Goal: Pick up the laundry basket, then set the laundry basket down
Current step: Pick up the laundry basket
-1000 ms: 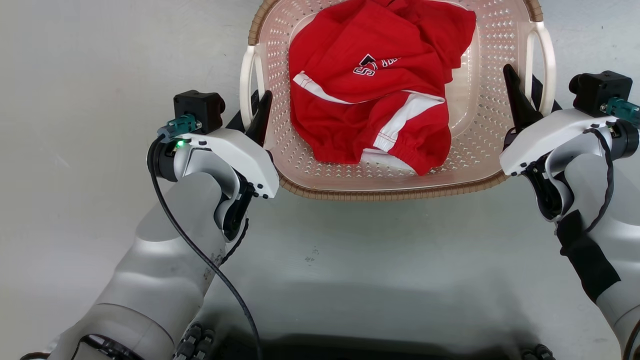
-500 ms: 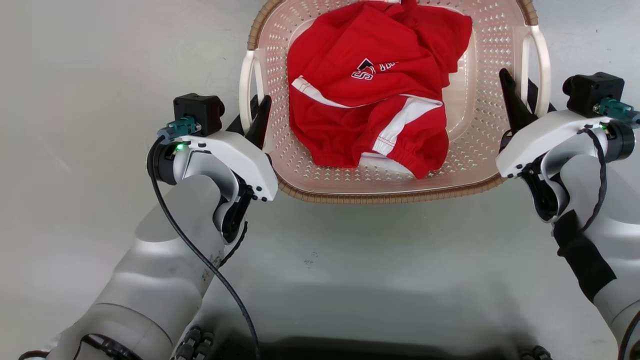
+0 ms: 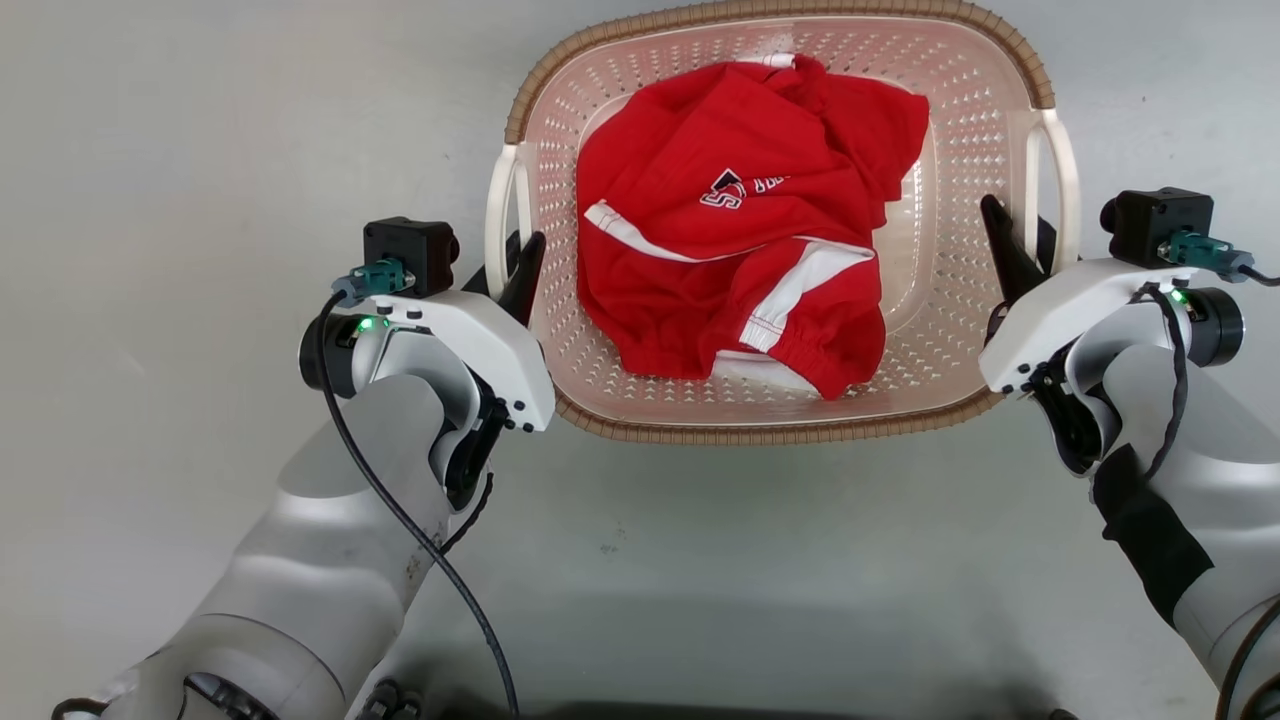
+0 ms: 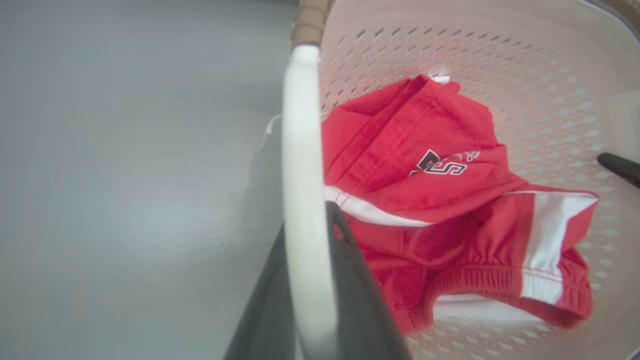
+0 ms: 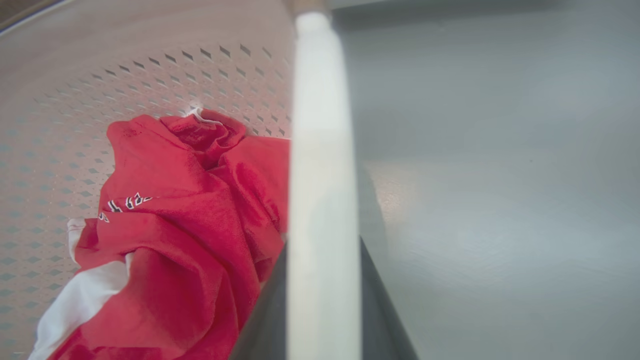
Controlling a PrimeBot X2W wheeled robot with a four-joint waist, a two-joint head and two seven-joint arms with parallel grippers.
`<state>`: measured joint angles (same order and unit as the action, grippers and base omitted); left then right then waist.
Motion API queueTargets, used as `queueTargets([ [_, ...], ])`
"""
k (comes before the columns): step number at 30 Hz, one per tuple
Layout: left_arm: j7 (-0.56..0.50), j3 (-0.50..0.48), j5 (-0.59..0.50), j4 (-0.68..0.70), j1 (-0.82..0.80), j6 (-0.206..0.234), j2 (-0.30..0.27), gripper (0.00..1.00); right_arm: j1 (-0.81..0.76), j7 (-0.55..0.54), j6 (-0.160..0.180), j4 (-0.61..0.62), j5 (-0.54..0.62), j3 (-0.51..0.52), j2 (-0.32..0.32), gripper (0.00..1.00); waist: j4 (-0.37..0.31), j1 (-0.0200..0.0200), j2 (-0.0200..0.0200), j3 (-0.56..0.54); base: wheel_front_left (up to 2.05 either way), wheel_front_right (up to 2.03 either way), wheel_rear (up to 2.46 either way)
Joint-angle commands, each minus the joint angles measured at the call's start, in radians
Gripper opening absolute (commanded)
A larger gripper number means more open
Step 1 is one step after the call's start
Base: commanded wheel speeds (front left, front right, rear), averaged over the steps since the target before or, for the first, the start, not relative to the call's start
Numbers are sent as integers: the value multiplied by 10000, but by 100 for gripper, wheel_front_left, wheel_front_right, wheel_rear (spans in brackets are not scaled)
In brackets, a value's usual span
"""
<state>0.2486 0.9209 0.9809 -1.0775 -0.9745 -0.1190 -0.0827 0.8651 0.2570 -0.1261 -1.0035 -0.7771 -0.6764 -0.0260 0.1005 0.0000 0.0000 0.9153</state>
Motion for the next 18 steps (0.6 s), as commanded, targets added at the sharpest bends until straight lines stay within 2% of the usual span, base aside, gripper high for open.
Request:
queueTargets([
  [1, 39, 55, 200, -60, 172, -117, -604, 0, -293, 10, -46, -309, -157, -335, -242, 0, -53, 0, 0, -199, 0, 0, 0],
  [18, -963, 1183, 1771, -445, 880, -117, -1068, 0, -537, -990, -46, -1425, -1836, -1699, -242, 0, -384, 0, 0, -1644, 0, 0, 0],
])
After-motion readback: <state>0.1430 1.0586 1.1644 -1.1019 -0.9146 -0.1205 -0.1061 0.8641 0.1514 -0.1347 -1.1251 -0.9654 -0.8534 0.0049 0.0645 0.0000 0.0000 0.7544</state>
